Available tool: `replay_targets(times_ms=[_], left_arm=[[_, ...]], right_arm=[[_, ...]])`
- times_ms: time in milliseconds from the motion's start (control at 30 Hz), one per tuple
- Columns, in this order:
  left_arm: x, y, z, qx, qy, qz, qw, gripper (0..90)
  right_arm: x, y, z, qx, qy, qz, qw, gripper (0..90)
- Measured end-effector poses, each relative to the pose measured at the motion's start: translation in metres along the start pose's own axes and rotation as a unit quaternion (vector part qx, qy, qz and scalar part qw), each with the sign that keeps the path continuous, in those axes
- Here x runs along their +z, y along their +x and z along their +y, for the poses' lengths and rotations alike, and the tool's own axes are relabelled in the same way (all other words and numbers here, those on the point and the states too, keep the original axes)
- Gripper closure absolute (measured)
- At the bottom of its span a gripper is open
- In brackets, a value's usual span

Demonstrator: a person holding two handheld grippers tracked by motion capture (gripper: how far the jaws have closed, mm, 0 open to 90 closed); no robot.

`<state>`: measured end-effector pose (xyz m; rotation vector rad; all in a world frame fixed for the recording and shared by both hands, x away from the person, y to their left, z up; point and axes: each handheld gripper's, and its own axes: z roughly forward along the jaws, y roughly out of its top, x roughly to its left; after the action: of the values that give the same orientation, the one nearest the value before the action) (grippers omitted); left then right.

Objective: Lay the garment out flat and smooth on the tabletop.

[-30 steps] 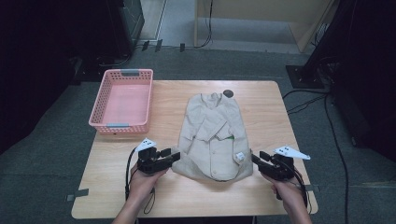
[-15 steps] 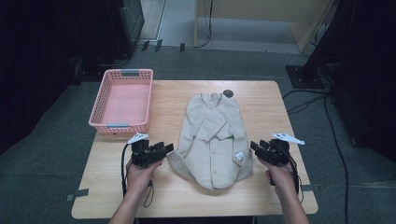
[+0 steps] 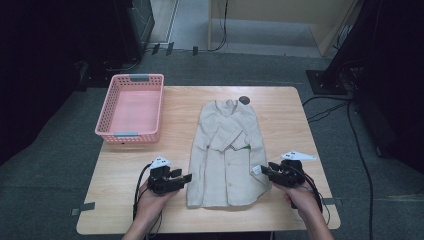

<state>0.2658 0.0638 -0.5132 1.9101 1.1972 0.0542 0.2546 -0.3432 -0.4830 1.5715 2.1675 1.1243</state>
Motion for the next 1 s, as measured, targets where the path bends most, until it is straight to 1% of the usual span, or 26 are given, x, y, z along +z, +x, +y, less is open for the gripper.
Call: replay_targets(times_ms=[67, 133, 167, 200, 267, 300, 333, 400, 433, 467, 533, 567, 600, 633, 667, 700, 733, 800, 833, 900, 933, 967, 1000], left_arm=[[0.001, -0.003, -0.006, 0.011, 0.007, 0.0, 0.9999, 45.9], [0.002, -0.007, -0.012, 0.02, 0.012, 0.004, 0.9997, 45.8], [0.002, -0.009, -0.014, 0.027, 0.012, 0.005, 0.9996, 45.7], [0.002, -0.012, -0.015, 0.03, 0.011, 0.004, 0.9995, 45.7], [0.002, -0.016, -0.017, 0.042, 0.014, 0.009, 0.999, 45.6], [0.003, -0.018, -0.018, 0.046, 0.014, 0.01, 0.9988, 45.6], [0.003, -0.02, -0.019, 0.053, 0.014, 0.015, 0.9984, 45.5], [0.004, -0.023, -0.021, 0.059, 0.009, 0.018, 0.9981, 45.4], [0.004, -0.024, -0.022, 0.063, 0.006, 0.023, 0.9977, 45.4], [0.004, -0.025, -0.024, 0.066, 0.002, 0.028, 0.9974, 45.5], [0.004, -0.029, -0.028, 0.075, -0.006, 0.035, 0.9966, 46.0], [0.004, -0.031, -0.03, 0.082, -0.01, 0.041, 0.9957, 46.8], [0.004, -0.033, -0.032, 0.09, -0.011, 0.046, 0.9948, 48.5], [0.004, -0.035, -0.034, 0.095, -0.013, 0.047, 0.9943, 52.6], [0.004, -0.036, -0.036, 0.097, -0.013, 0.048, 0.994, 57.6], [0.003, -0.037, -0.037, 0.103, -0.012, 0.053, 0.9932, 62.7], [0.003, -0.038, -0.038, 0.108, -0.012, 0.055, 0.9926, 69.1], [0.002, -0.04, -0.04, 0.11, -0.009, 0.054, 0.9924, 78.5], [0.002, -0.04, -0.041, 0.112, -0.006, 0.049, 0.9925, 81.7], [0.001, -0.042, -0.043, 0.113, -0.003, 0.038, 0.9929, 85.8], [-0.001, -0.043, -0.045, 0.117, -0.001, 0.034, 0.9926, 86.7], [-0.001, -0.045, -0.047, 0.117, -0.001, 0.031, 0.9927, 87.3], [-0.002, -0.047, -0.049, 0.122, 0.001, 0.029, 0.9921, 87.4]], right_arm=[[-0.004, 0.002, -0.006, -0.014, 0.004, 0.006, 0.9999, 68.7], [-0.009, 0.005, -0.012, -0.024, 0.007, 0.007, 0.9997, 73.1], [-0.011, 0.007, -0.015, -0.032, 0.007, 0.006, 0.9994, 75.0], [-0.012, 0.009, -0.019, -0.042, 0.009, 0.007, 0.9991, 76.1], [-0.015, 0.014, -0.027, -0.062, 0.013, 0.012, 0.9979, 78.0], [-0.017, 0.017, -0.031, -0.068, 0.017, 0.017, 0.9974, 78.6], [-0.018, 0.019, -0.035, -0.077, 0.02, 0.019, 0.9966, 79.0], [-0.019, 0.023, -0.043, -0.089, 0.022, 0.023, 0.9955, 79.2], [-0.02, 0.025, -0.047, -0.096, 0.023, 0.022, 0.9949, 79.8], [-0.02, 0.027, -0.051, -0.104, 0.024, 0.016, 0.9942, 80.7], [-0.018, 0.03, -0.06, -0.123, 0.025, -0.001, 0.9921, 83.3], [-0.017, 0.031, -0.063, -0.131, 0.025, -0.013, 0.991, 84.5], [-0.016, 0.032, -0.066, -0.131, 0.026, -0.019, 0.9908, 85.3], [-0.016, 0.032, -0.069, -0.133, 0.026, -0.023, 0.9905, 86.6], [-0.015, 0.031, -0.072, -0.134, 0.025, -0.028, 0.9902, 87.3], [-0.014, 0.032, -0.075, -0.136, 0.026, -0.033, 0.9899, 87.8], [-0.014, 0.032, -0.077, -0.142, 0.024, -0.036, 0.9889, 88.0], [-0.016, 0.033, -0.08, -0.146, 0.022, -0.038, 0.9883, 88.3], [-0.017, 0.034, -0.081, -0.148, 0.024, -0.04, 0.9878, 88.4], [-0.02, 0.035, -0.083, -0.157, 0.029, -0.039, 0.9865, 88.5], [-0.022, 0.035, -0.085, -0.159, 0.03, -0.038, 0.9861, 88.4], [-0.024, 0.035, -0.087, -0.159, 0.032, -0.036, 0.9861, 88.4], [-0.026, 0.034, -0.088, -0.158, 0.032, -0.034, 0.9863, 88.4]])
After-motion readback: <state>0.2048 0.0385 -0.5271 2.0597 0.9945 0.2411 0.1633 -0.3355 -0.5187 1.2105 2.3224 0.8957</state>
